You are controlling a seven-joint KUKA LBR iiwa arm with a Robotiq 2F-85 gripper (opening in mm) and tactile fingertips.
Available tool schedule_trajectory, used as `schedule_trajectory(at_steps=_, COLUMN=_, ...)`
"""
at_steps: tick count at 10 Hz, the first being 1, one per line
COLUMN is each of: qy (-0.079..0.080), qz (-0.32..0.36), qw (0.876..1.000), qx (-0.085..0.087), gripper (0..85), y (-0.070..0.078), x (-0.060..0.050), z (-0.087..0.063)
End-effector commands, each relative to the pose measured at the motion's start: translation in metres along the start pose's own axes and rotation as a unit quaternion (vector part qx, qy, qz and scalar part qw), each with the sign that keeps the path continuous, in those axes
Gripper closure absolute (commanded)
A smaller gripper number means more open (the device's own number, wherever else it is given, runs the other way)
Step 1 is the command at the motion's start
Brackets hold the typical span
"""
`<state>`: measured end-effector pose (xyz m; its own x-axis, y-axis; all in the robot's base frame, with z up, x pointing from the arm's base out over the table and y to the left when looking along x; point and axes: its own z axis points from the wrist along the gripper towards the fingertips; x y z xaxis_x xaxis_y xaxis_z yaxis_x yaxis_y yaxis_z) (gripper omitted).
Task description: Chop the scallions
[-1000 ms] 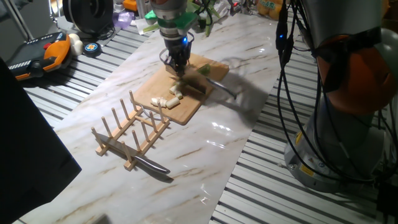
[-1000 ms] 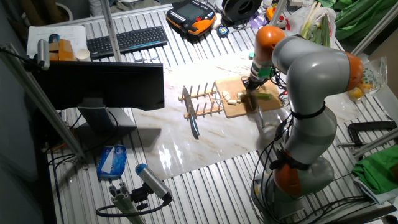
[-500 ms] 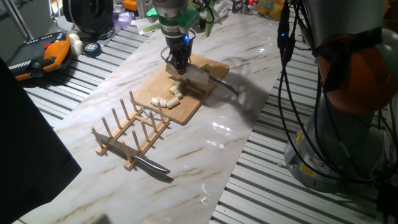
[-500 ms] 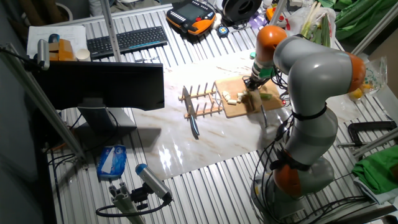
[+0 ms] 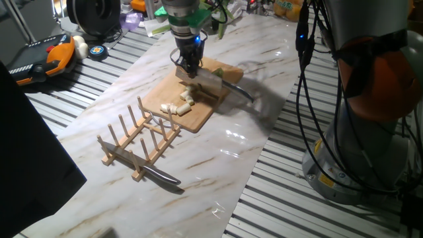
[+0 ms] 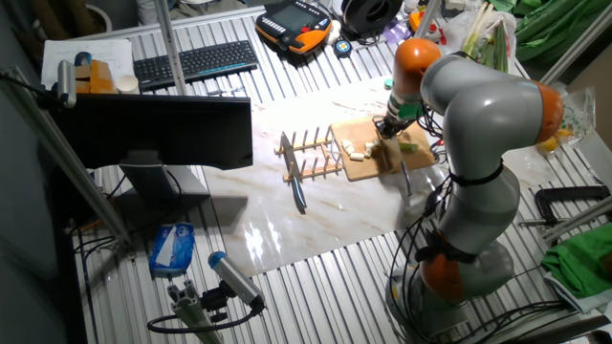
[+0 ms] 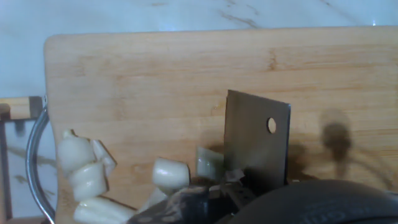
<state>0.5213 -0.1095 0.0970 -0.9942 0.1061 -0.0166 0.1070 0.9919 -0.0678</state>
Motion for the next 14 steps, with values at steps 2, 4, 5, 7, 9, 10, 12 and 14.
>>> schedule_trajectory(at_steps=2, qy=-0.003, qz=0.003, qw=1.0, qx=0.0, gripper=59.3, y=0.003, x=0.007, z=-0.004)
schedule_trajectory(at_steps=4, qy=-0.004, qz=0.004, qw=1.0, qx=0.0, gripper=59.3, y=0.004, x=0.016, z=0.0)
schedule_trajectory(at_steps=5, qy=-0.004, qz=0.004, qw=1.0, qx=-0.001, gripper=59.3, y=0.003, x=0.02, z=0.002)
schedule_trajectory(at_steps=7, qy=-0.004, qz=0.003, qw=1.0, qx=-0.003, gripper=59.3, y=-0.003, x=0.026, z=0.004)
schedule_trajectory(at_steps=9, qy=-0.004, qz=0.004, qw=1.0, qx=-0.005, gripper=59.3, y=-0.003, x=0.036, z=0.005)
schedule_trajectory(at_steps=10, qy=-0.004, qz=0.005, qw=1.0, qx=-0.005, gripper=59.3, y=-0.002, x=0.041, z=0.006)
schedule_trajectory(at_steps=12, qy=-0.005, qz=0.006, qw=1.0, qx=-0.006, gripper=59.3, y=0.001, x=0.051, z=0.01)
schedule_trajectory(at_steps=14, qy=-0.006, qz=0.006, qw=1.0, qx=-0.007, gripper=59.3, y=0.001, x=0.056, z=0.014)
